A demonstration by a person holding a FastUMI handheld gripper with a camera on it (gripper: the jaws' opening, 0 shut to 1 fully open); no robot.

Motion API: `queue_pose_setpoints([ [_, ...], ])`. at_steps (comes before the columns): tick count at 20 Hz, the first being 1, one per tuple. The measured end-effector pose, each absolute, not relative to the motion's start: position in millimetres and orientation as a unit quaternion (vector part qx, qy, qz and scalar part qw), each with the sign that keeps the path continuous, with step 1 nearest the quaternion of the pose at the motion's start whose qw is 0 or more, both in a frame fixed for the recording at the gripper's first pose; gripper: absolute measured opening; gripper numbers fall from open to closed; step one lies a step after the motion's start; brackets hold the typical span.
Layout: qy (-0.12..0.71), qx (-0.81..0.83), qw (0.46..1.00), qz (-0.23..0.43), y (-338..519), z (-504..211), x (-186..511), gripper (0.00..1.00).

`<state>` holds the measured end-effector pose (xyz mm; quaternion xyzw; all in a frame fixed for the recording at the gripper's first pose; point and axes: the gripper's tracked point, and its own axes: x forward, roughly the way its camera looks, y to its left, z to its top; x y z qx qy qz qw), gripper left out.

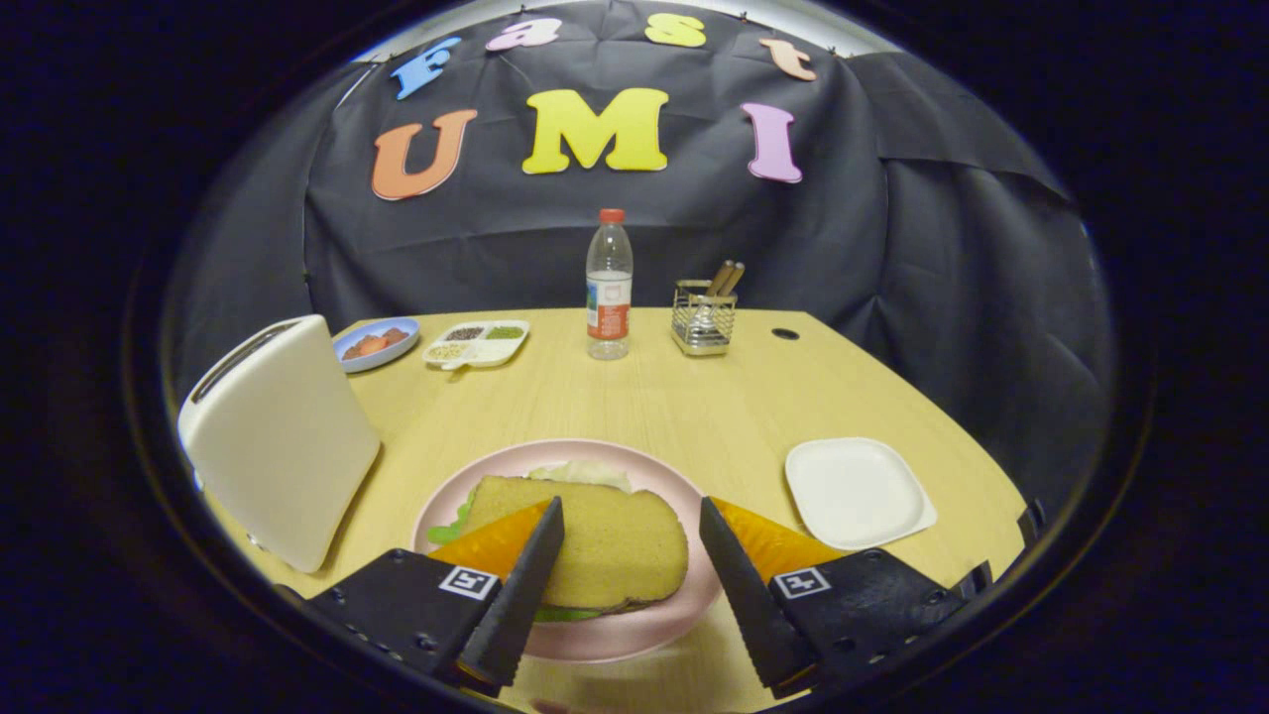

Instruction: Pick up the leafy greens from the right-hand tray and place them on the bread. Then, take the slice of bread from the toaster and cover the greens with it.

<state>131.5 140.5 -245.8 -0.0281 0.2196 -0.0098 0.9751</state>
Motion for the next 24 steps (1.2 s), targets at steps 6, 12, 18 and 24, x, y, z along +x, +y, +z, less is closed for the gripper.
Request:
queue_pose_setpoints([
  [6, 0.147, -0.035, 0.988, 0.022, 161.0, -177.8, 82.6, 0.95],
  [12, 0.045, -0.045, 0.998, 0.016, 148.7, -93.7, 20.0, 0.95],
  [18, -0.026, -0.034, 0.999, 0.024, 138.1, -41.4, -29.8, 0.95],
  [24, -0.068, -0.01, 0.995, 0.076, 153.0, -24.6, -61.2, 0.94],
])
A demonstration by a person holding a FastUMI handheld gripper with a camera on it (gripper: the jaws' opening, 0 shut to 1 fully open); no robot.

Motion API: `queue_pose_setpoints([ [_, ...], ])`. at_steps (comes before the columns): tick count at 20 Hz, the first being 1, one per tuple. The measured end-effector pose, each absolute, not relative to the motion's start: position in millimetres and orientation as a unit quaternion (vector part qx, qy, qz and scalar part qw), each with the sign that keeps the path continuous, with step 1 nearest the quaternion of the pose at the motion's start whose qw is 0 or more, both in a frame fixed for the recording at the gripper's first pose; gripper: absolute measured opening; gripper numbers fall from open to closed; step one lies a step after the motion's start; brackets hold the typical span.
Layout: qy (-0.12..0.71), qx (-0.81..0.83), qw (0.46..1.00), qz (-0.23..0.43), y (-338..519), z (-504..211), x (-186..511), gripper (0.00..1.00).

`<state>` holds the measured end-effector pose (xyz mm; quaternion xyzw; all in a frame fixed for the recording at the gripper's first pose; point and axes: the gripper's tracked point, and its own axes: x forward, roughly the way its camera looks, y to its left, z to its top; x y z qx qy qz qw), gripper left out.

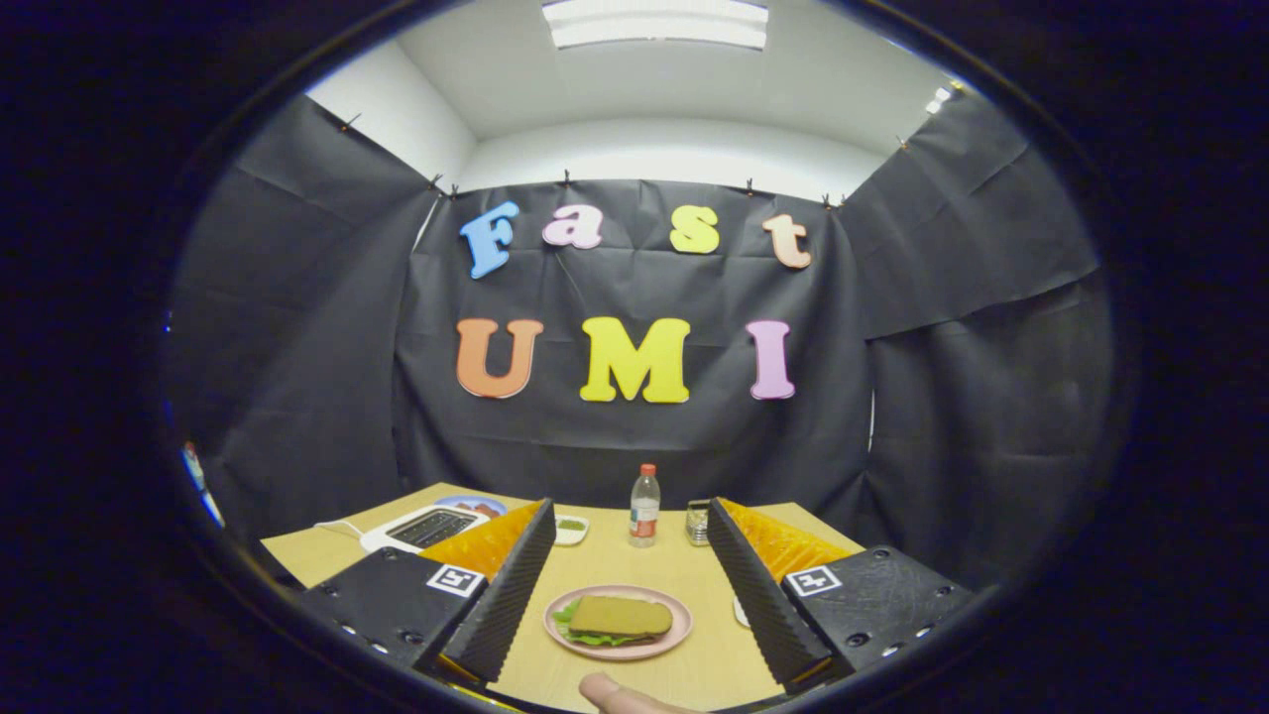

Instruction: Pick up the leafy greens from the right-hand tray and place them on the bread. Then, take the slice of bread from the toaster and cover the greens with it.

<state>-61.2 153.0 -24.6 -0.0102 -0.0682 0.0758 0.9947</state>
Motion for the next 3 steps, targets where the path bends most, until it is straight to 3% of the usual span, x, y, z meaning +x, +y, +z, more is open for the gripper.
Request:
queue_pose_setpoints([
  [3, -0.08, 0.014, 0.993, 0.091, 150.6, -27.3, -68.9, 0.94],
])
